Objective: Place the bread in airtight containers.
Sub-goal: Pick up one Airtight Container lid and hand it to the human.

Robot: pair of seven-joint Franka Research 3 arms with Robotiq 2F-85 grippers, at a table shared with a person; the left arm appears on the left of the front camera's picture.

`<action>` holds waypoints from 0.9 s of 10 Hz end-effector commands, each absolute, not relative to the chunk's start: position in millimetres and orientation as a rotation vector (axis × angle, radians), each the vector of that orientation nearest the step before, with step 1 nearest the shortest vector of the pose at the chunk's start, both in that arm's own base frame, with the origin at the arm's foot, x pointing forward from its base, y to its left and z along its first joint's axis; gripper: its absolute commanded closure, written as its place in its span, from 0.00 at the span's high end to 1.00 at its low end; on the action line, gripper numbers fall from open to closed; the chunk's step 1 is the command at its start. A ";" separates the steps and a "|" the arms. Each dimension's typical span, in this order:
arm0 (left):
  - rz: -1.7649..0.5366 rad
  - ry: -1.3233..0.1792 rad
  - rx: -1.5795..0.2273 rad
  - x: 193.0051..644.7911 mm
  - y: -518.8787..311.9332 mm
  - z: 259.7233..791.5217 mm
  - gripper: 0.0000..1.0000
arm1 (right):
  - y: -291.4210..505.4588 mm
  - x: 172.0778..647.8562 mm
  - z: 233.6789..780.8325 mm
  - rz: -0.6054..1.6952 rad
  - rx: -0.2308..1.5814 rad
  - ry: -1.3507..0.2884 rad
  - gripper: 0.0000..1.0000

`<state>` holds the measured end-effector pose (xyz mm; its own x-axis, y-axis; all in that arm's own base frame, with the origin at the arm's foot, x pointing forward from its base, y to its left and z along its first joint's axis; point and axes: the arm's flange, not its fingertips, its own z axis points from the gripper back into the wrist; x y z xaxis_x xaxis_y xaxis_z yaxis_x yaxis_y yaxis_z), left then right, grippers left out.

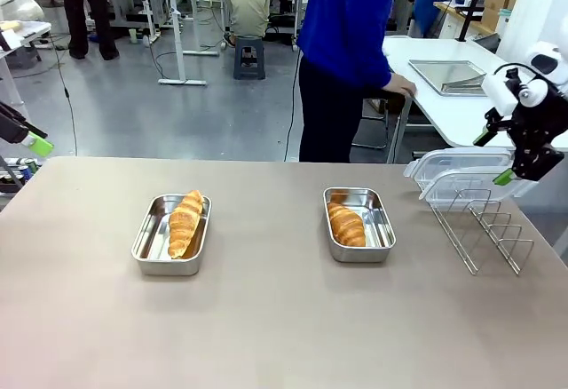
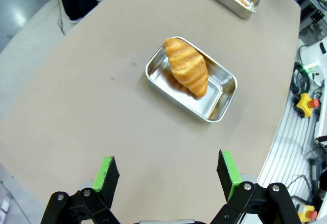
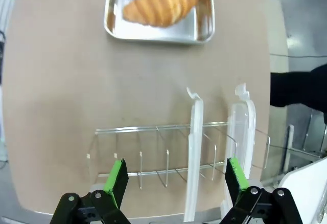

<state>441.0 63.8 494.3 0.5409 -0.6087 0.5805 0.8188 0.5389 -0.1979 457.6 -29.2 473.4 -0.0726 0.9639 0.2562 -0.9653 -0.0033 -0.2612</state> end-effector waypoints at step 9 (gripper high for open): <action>-0.886 -0.465 -0.482 440.2 63.8 496.5 1.00 | -33.5 485.7 420.0 1.501 -0.191 -0.309 1.00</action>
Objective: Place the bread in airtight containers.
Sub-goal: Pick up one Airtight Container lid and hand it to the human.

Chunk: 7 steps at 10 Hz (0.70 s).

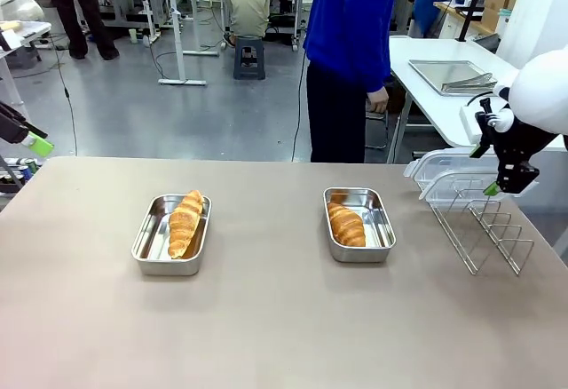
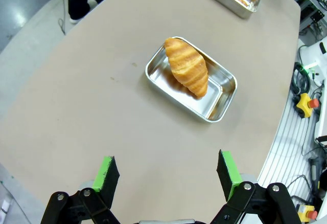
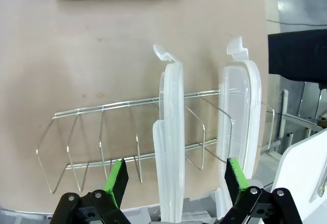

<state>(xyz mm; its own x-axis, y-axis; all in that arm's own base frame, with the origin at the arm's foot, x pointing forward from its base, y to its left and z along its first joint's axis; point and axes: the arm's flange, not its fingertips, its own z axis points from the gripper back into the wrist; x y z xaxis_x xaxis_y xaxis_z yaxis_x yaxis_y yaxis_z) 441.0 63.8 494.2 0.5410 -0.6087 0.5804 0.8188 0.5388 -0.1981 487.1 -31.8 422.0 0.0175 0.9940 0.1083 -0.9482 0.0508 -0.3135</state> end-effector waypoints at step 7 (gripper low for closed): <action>-0.886 -0.465 -0.482 440.2 63.8 496.5 1.00 | -34.1 486.3 425.5 1.507 -0.229 -0.321 0.00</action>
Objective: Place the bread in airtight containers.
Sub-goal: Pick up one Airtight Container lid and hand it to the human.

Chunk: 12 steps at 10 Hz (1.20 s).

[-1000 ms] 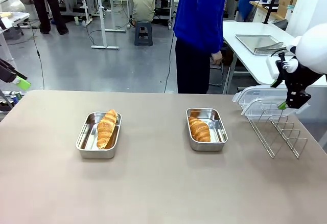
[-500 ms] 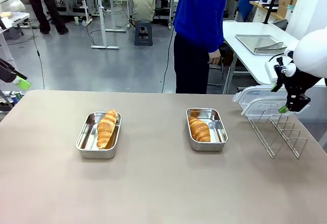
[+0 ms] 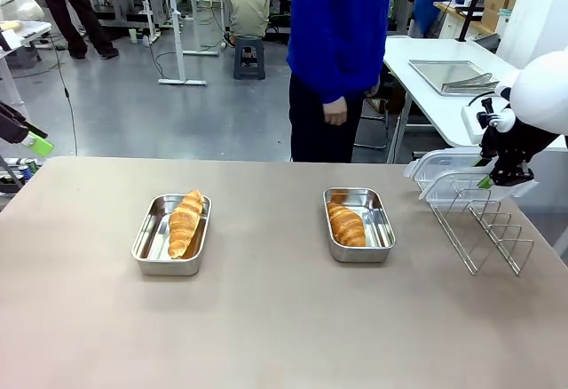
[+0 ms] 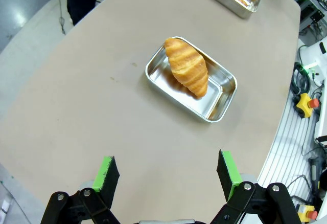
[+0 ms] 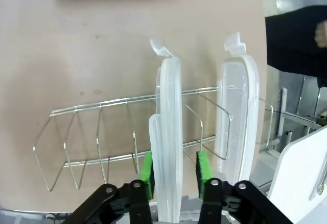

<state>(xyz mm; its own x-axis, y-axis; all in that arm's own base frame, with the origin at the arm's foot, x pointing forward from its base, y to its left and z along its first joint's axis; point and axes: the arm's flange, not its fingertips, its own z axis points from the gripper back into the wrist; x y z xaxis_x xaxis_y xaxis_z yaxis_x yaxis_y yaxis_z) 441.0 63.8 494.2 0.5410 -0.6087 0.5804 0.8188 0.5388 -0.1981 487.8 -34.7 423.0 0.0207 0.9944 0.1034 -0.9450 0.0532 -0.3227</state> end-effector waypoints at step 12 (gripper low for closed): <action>-0.886 -0.465 -0.482 440.2 63.8 496.5 1.00 | -28.9 458.2 569.6 1.425 -0.316 -0.483 0.04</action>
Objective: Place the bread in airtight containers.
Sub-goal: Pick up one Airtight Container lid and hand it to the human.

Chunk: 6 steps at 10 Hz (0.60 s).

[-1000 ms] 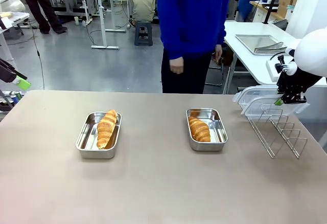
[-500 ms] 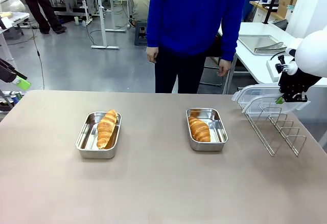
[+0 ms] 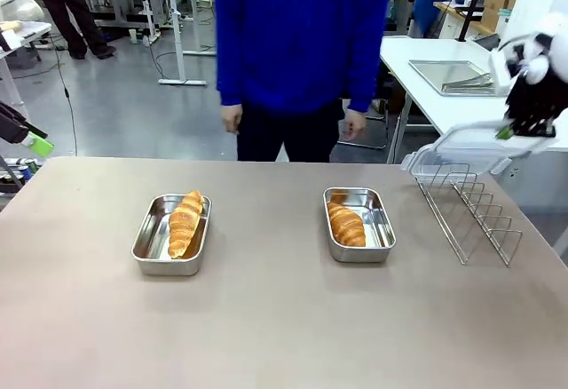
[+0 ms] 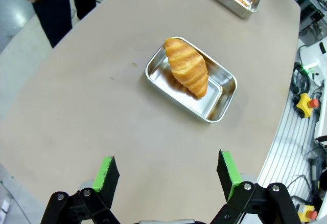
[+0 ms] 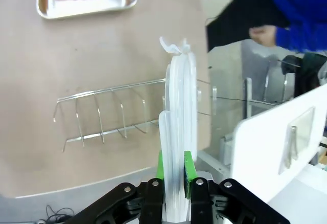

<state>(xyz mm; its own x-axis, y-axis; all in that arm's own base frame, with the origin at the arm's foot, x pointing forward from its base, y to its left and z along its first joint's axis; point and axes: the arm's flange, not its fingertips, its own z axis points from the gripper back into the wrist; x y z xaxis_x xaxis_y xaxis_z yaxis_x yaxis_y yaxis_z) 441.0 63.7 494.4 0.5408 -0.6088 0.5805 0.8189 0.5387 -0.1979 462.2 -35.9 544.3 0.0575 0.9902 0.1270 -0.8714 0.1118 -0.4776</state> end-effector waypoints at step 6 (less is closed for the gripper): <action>-0.886 -0.465 -0.482 440.2 63.8 496.5 1.00 | 40.7 423.0 649.9 1.752 -0.361 -0.715 0.09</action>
<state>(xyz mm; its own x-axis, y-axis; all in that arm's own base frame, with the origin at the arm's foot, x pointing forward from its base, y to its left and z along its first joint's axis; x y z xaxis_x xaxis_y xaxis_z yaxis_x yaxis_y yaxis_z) 441.1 63.7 494.4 0.5407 -0.6089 0.5804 0.8190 0.5386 -0.1979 419.8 36.4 658.3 -0.1929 0.9739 0.1198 -0.7967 -0.0842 -0.5985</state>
